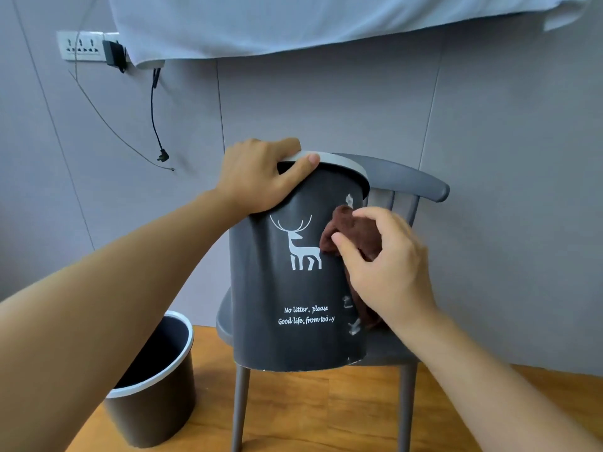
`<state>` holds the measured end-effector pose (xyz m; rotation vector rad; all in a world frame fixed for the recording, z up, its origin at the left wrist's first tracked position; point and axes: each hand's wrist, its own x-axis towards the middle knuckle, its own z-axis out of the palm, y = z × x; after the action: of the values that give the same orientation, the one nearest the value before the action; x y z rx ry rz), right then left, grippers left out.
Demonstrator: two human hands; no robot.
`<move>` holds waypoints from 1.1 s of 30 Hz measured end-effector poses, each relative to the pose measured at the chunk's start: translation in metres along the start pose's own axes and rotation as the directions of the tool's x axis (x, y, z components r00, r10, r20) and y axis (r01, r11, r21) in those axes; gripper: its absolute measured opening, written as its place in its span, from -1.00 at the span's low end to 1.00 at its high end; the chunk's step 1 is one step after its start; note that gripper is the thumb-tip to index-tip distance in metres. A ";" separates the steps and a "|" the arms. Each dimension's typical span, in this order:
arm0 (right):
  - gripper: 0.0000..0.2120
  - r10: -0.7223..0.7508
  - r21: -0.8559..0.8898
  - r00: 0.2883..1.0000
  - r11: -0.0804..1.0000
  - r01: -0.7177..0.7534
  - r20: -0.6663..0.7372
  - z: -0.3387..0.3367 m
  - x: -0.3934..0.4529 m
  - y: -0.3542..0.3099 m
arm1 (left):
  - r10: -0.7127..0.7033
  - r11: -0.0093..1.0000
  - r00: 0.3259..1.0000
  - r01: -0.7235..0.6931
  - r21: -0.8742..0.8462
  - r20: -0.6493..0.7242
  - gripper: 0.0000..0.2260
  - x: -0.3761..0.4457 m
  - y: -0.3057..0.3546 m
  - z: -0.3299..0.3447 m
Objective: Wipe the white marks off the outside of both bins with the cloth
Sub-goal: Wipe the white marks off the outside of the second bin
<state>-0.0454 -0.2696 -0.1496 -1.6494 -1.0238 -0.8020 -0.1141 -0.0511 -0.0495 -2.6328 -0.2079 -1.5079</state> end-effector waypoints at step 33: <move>-0.54 0.210 0.220 0.908 0.927 -0.303 0.362 -0.010 0.001 0.001 | -0.133 0.979 0.989 0.141 0.150 -0.061 -0.47 0.012 0.023 0.007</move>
<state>-0.0448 -0.2793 -0.1462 -1.6652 -1.0615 -0.1935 -0.0984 -0.0715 -0.0433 -2.5019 -0.4905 -1.5291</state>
